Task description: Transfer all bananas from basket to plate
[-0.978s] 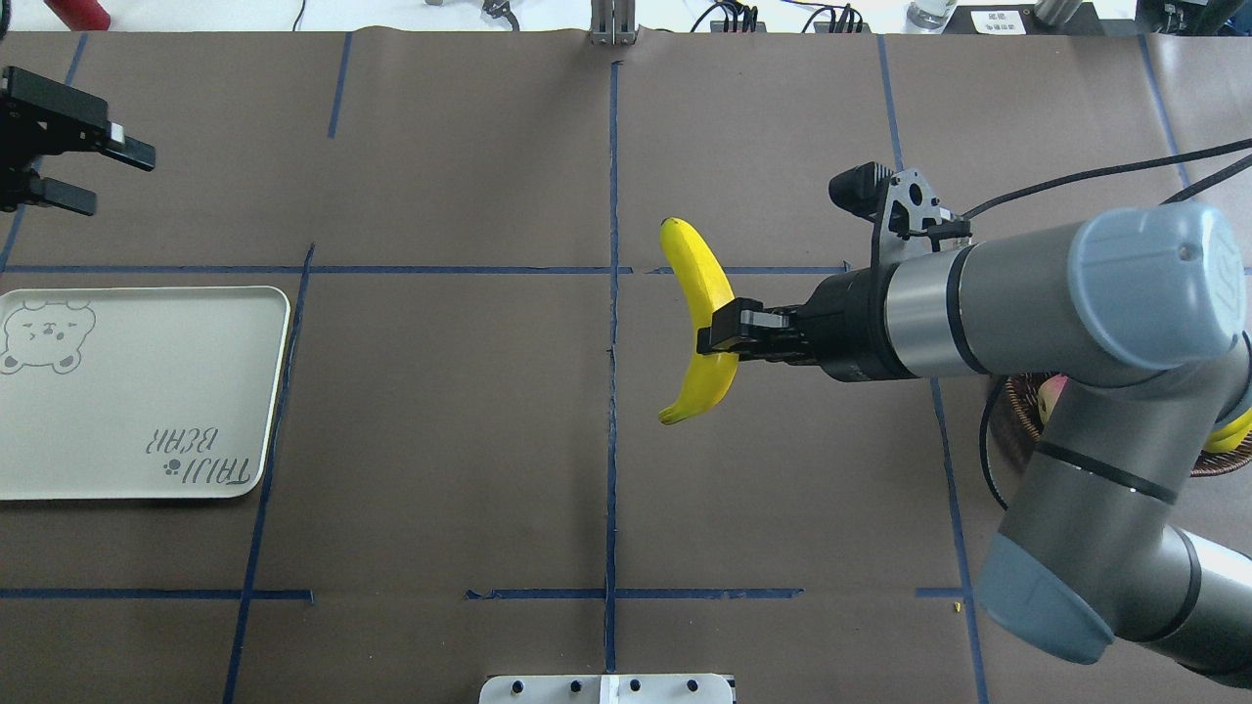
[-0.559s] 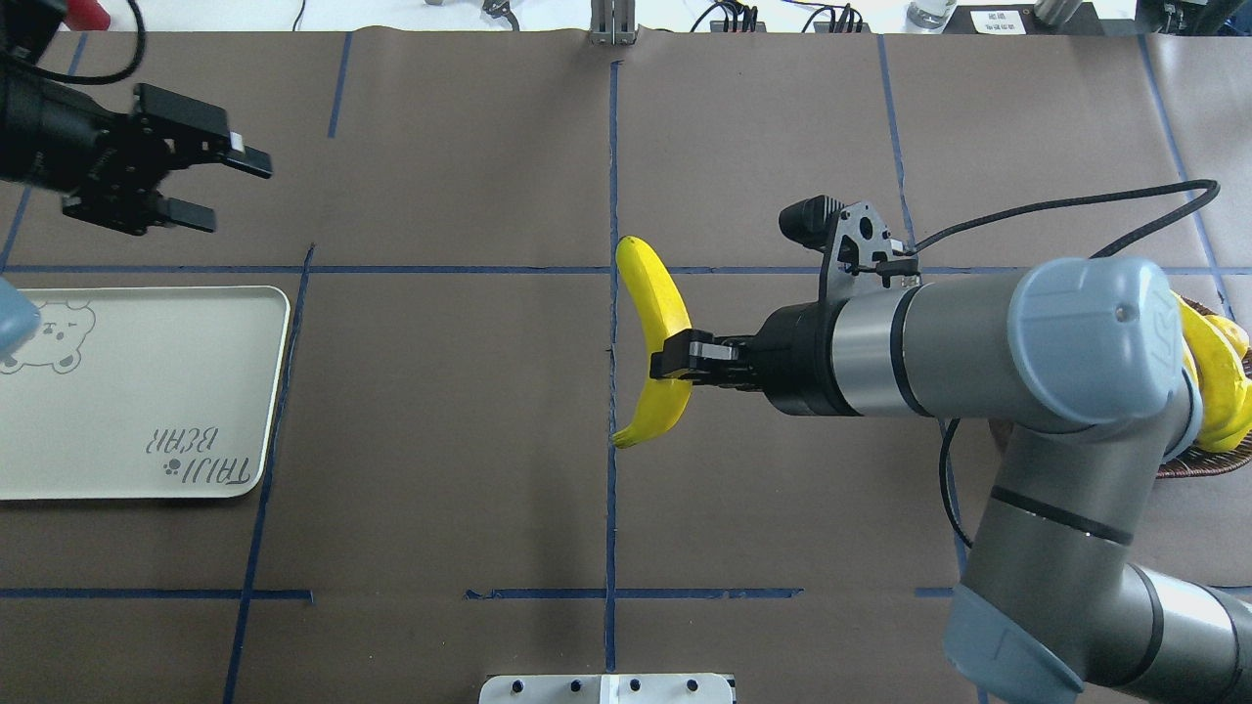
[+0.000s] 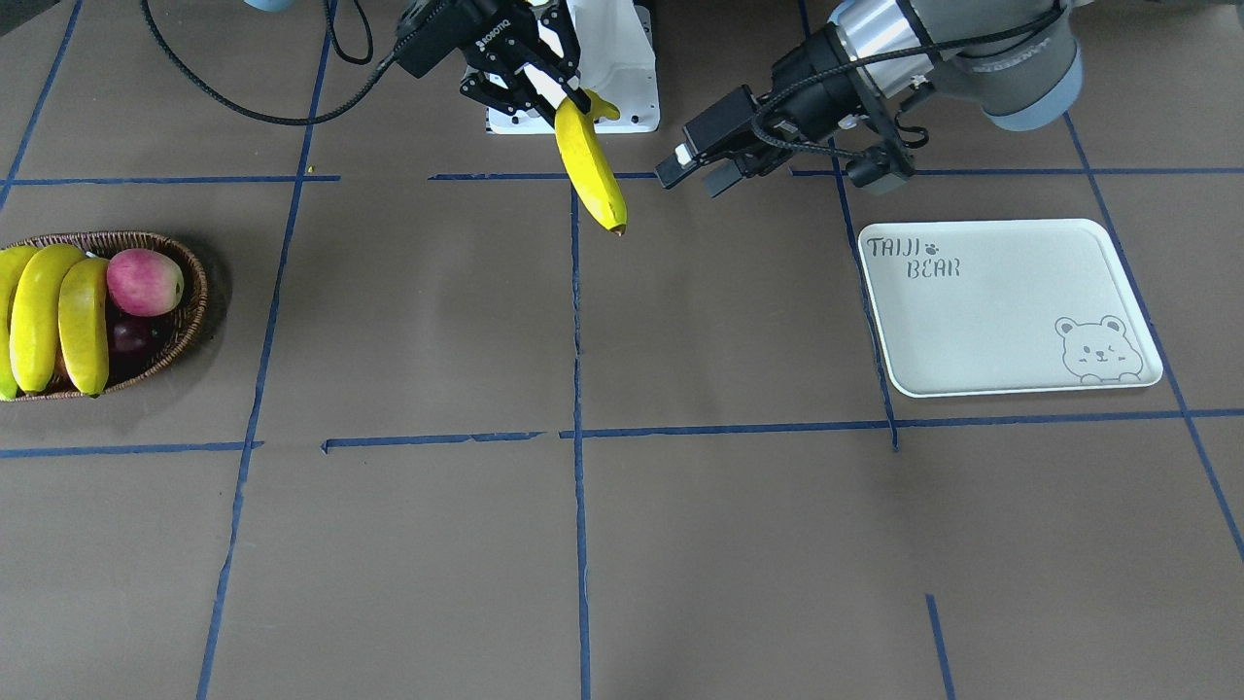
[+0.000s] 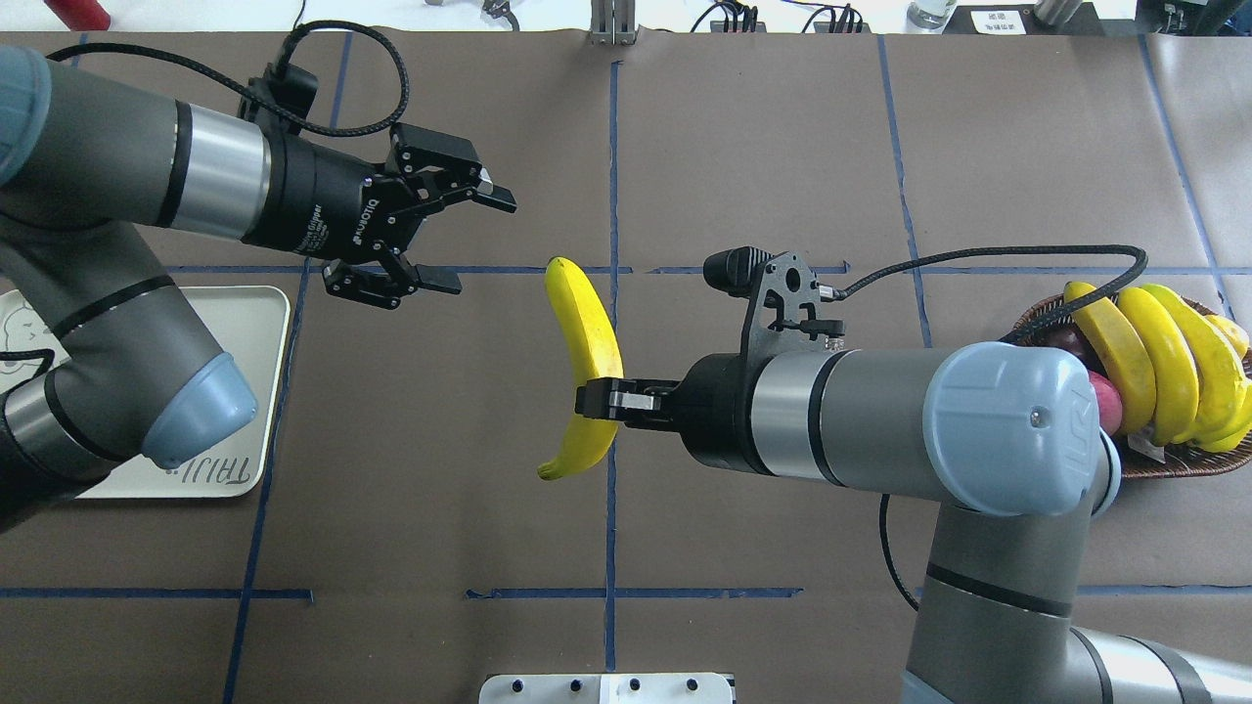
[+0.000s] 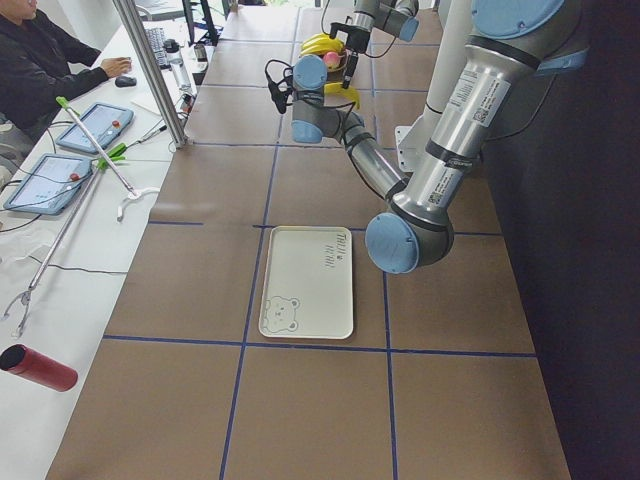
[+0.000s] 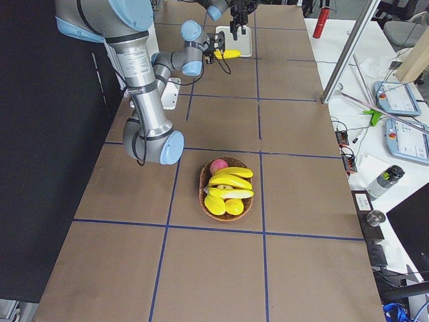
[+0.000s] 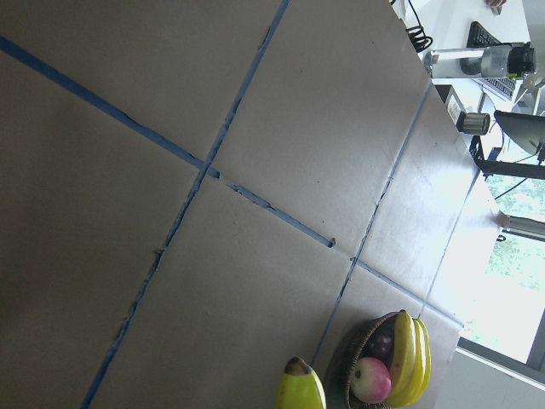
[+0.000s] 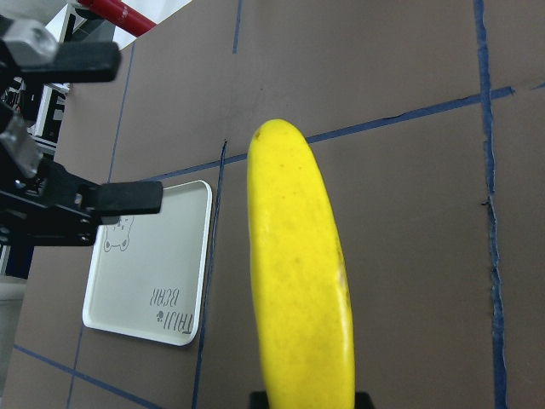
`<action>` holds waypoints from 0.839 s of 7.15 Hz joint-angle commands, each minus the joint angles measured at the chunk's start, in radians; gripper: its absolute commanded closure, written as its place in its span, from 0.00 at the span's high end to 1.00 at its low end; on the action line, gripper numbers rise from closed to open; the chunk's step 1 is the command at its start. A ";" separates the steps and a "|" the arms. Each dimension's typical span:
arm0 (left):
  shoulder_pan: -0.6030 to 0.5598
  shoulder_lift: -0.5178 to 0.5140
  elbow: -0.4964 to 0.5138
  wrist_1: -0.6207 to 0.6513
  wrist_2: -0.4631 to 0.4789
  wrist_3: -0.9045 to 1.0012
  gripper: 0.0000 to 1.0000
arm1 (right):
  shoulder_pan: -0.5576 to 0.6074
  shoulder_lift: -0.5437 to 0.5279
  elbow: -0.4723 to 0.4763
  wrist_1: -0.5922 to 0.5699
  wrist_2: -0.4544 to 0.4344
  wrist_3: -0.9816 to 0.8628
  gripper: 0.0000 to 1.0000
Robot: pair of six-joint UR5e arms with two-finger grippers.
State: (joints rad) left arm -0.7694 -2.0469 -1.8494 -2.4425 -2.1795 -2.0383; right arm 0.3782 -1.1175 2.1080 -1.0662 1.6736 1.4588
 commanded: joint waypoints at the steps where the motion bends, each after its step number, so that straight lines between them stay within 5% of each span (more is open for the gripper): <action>1: 0.106 -0.021 0.001 0.000 0.117 -0.006 0.99 | -0.004 0.004 0.003 0.002 -0.005 0.011 0.02; 4: 0.153 -0.064 0.021 0.002 0.153 -0.065 0.98 | -0.004 0.004 0.006 0.002 -0.005 0.012 0.02; 6: 0.183 -0.064 0.022 0.000 0.200 -0.063 0.75 | -0.002 0.004 0.009 0.003 -0.005 0.011 0.02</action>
State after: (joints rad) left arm -0.6036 -2.1087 -1.8298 -2.4416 -2.0071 -2.0992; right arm 0.3753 -1.1137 2.1144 -1.0636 1.6690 1.4699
